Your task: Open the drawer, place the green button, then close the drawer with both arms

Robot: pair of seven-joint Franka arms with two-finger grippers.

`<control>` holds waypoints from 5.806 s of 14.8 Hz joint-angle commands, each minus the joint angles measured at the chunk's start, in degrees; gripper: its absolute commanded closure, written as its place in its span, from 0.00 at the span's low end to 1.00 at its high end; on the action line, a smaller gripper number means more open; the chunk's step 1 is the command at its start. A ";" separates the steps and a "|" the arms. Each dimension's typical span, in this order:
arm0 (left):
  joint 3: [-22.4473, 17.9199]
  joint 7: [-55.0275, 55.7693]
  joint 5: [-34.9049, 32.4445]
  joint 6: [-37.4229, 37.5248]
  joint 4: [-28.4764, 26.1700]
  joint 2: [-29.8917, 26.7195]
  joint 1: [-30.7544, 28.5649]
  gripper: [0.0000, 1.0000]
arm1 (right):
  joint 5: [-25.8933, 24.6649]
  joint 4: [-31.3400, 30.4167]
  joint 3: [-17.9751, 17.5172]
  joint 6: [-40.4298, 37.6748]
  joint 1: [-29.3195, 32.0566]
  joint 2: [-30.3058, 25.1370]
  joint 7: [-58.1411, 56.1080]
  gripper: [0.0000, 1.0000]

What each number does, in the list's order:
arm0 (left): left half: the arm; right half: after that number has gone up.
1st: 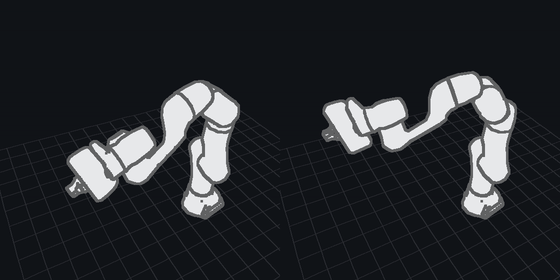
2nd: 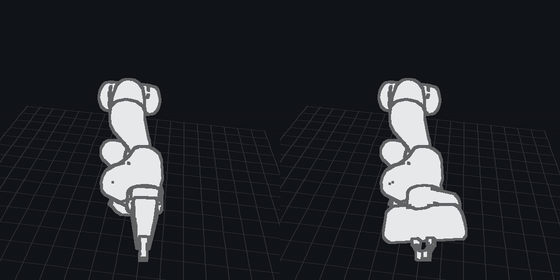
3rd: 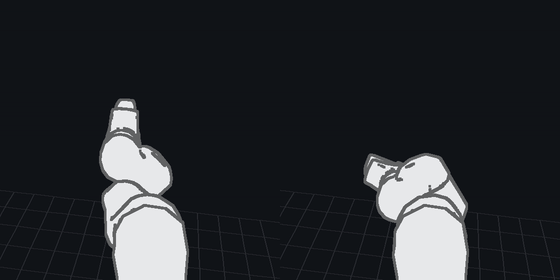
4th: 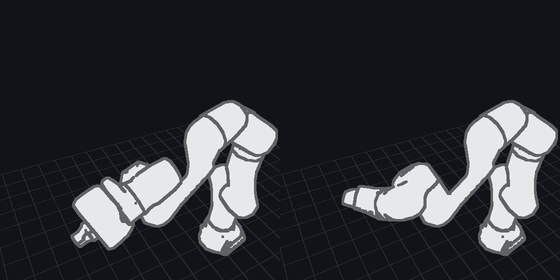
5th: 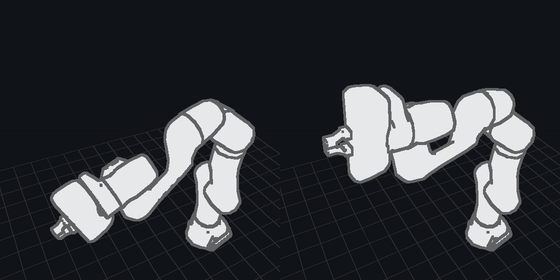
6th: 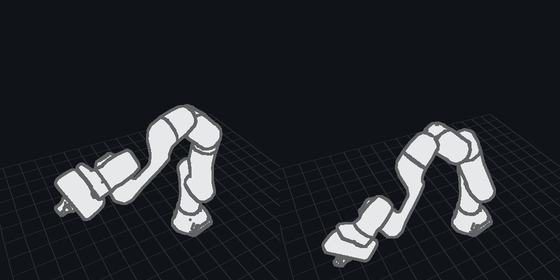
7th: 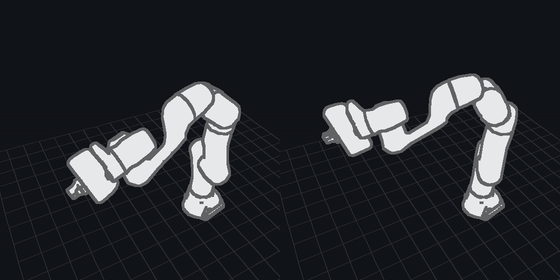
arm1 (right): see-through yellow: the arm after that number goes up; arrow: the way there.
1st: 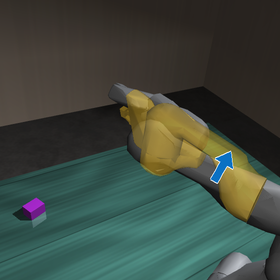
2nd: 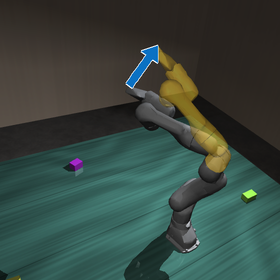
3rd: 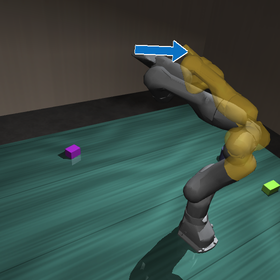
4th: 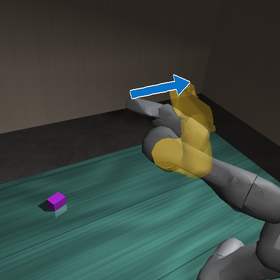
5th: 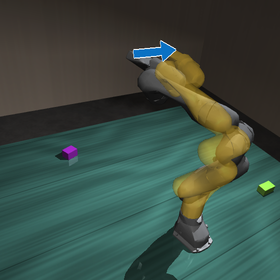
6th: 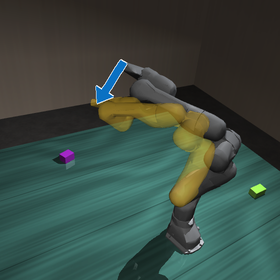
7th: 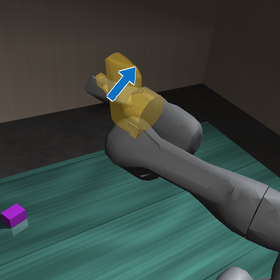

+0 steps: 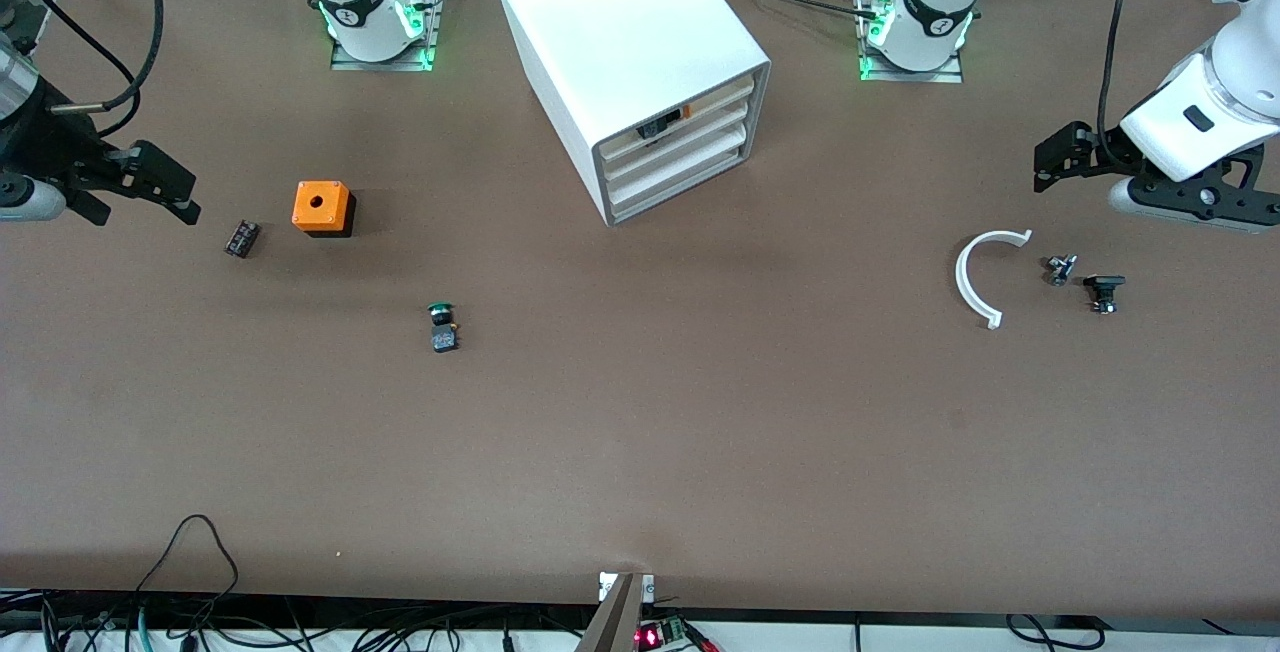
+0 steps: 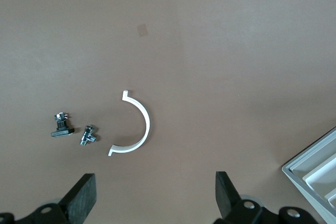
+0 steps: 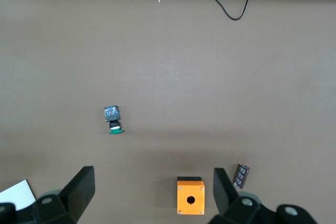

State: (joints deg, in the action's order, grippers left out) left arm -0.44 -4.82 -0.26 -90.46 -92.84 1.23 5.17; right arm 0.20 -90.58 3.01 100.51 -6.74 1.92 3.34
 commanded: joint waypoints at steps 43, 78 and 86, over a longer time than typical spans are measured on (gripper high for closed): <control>4.65 -46.03 58.34 -6.55 -31.87 14.57 0.46 0.29 | 6.13 -18.32 -8.11 48.90 -5.82 33.58 -5.62 0.10; 9.76 -63.57 75.42 -18.70 -28.64 34.45 -0.24 1.00 | 5.34 15.51 -7.94 7.07 -14.08 32.26 56.58 1.00; 6.68 -62.68 73.30 -18.61 -22.91 37.71 -0.42 0.01 | 1.39 22.80 -7.67 8.12 -23.57 34.72 75.74 1.00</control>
State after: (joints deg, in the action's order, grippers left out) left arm 6.74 -67.58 74.64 -105.84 -118.13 36.87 4.44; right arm 3.58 -71.81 -5.20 109.19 -27.75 34.47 74.18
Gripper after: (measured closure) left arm 0.850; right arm 0.586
